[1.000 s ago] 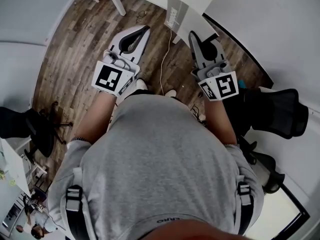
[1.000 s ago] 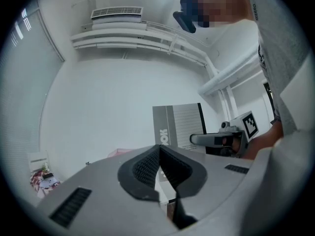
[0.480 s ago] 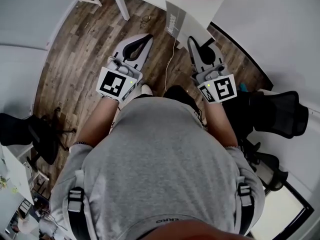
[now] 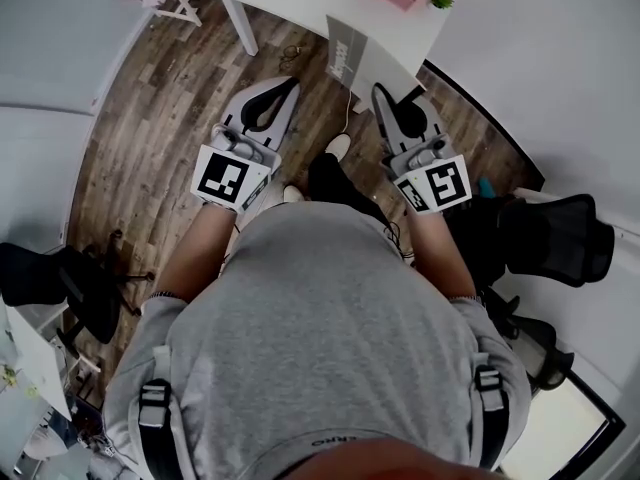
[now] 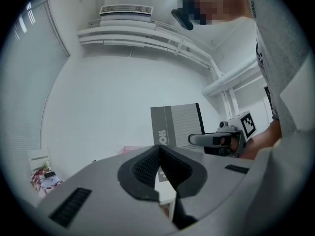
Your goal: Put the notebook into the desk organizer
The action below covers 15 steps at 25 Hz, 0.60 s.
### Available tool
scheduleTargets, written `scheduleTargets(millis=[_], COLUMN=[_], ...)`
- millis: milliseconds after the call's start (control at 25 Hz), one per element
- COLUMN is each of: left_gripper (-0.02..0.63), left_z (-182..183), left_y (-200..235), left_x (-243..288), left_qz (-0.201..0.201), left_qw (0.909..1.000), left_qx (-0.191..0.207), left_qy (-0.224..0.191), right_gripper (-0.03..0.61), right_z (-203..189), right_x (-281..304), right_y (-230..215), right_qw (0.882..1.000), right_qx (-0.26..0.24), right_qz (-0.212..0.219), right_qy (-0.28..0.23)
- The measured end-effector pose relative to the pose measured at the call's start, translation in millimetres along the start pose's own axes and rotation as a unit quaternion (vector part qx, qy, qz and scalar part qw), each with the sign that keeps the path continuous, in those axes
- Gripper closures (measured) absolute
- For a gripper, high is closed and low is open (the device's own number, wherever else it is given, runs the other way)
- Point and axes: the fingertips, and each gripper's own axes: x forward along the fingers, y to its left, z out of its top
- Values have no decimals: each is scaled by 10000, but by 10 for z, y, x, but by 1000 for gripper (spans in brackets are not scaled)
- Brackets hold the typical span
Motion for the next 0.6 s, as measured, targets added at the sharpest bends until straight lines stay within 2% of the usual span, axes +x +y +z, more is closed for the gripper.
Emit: scheduleTargets(millis=[280,600], left_gripper=[594,594], left_z=[-62,-99], left_y=[313,641], left_x=[515,1324], left_qz=[22,-82], left_qw=[10000,9999], left_qx=[38,75], left_qy=[16,41], right_gripper=[561,561], right_z=[-55,-43], right_x=[361,734], right_y=[-486,-1274], right_qw=[10000,10000], right_qx=[-7,-38], right_qz=[96,-33], right_qy=[-5,-71])
